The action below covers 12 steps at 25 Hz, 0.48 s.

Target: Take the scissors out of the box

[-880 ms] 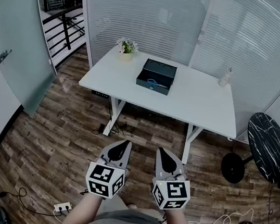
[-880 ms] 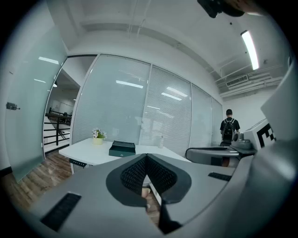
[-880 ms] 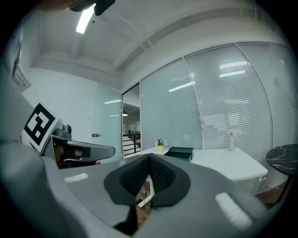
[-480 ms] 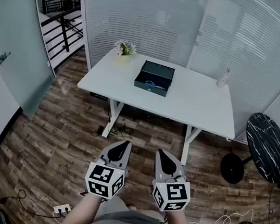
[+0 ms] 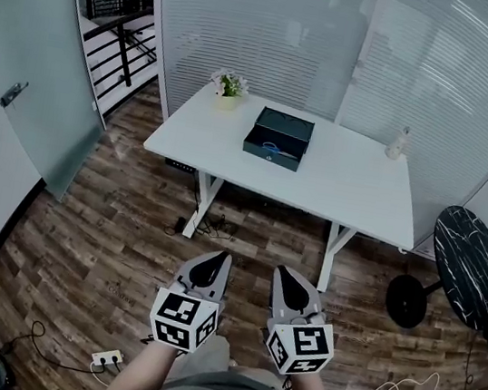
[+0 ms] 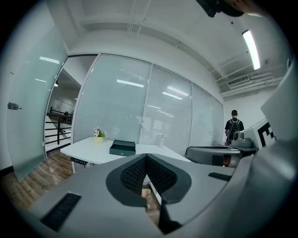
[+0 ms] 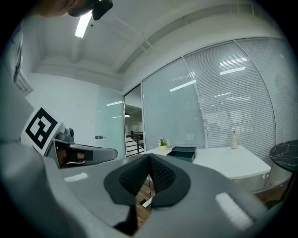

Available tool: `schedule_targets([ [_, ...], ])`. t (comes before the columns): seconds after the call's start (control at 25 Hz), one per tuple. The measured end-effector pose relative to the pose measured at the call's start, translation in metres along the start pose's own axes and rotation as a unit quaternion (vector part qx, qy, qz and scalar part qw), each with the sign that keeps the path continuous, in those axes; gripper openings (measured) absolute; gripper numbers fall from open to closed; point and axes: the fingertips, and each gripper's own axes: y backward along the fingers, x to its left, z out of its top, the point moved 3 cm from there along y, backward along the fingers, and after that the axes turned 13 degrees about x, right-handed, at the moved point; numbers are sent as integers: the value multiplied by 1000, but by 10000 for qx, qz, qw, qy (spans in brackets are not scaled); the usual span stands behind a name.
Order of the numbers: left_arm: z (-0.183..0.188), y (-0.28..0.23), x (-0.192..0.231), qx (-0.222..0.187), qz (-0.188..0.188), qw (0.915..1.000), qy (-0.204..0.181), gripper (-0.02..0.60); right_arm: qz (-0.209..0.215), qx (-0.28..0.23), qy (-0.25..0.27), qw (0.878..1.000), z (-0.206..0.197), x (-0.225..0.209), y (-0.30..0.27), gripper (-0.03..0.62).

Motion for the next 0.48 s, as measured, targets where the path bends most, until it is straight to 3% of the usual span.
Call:
schedule_targets([
  [0.48, 10, -26, 14, 44, 149, 9999, -11, 5, 129, 2, -21, 9999, 6, -11, -28, 9],
])
